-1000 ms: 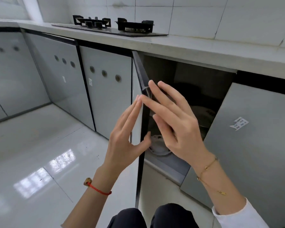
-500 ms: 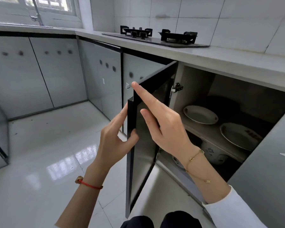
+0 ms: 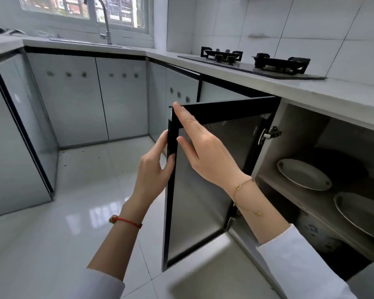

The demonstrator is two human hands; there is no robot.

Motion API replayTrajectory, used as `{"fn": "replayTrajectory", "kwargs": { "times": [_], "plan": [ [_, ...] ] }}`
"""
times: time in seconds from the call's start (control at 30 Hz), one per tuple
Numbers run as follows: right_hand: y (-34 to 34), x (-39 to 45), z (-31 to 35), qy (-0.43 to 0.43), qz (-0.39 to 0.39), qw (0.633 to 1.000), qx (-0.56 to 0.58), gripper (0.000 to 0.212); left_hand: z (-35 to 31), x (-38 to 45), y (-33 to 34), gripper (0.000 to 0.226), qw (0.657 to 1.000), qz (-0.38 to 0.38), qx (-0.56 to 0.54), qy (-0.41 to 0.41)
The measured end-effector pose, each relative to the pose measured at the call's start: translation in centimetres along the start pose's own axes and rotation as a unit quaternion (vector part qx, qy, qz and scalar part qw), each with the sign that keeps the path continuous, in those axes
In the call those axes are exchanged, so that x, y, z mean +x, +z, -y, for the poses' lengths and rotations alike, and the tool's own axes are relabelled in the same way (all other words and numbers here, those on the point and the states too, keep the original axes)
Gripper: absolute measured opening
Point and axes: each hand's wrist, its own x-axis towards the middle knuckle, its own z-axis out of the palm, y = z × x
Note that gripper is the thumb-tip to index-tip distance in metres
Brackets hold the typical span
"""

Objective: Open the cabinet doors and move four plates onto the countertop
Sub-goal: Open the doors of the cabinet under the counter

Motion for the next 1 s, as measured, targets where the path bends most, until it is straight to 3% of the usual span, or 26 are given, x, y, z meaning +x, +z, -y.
{"fn": "replayTrajectory", "kwargs": {
  "times": [0.23, 0.6, 0.77, 0.87, 1.0],
  "plan": [
    [1.1, 2.3, -1.0, -0.010, 0.044, 0.999, -0.029, 0.061, 0.5, 1.5, 0.5, 0.059, 0.997, -0.046, 0.032, -0.061],
    [-0.4, 0.1, -1.8, 0.019, 0.036, 0.996, -0.082, 0.057, -0.9, 1.0, 1.4, 0.068, 0.988, -0.106, 0.084, -0.074],
    [-3.1, -3.7, -3.4, 0.082, 0.016, 0.985, -0.149, 0.056, -3.3, 0.3, 3.4, 0.057, 0.980, -0.150, 0.130, 0.034],
    [-5.3, -6.4, -4.4, 0.131, 0.004, 0.975, -0.181, 0.055, -5.0, 0.1, 5.6, 0.049, 0.984, -0.125, 0.079, 0.101],
    [-8.6, -10.0, -5.7, 0.184, -0.003, 0.958, -0.219, 0.055, -7.3, 0.2, 9.3, 0.047, 0.993, -0.059, 0.003, 0.104]
  ]
}}
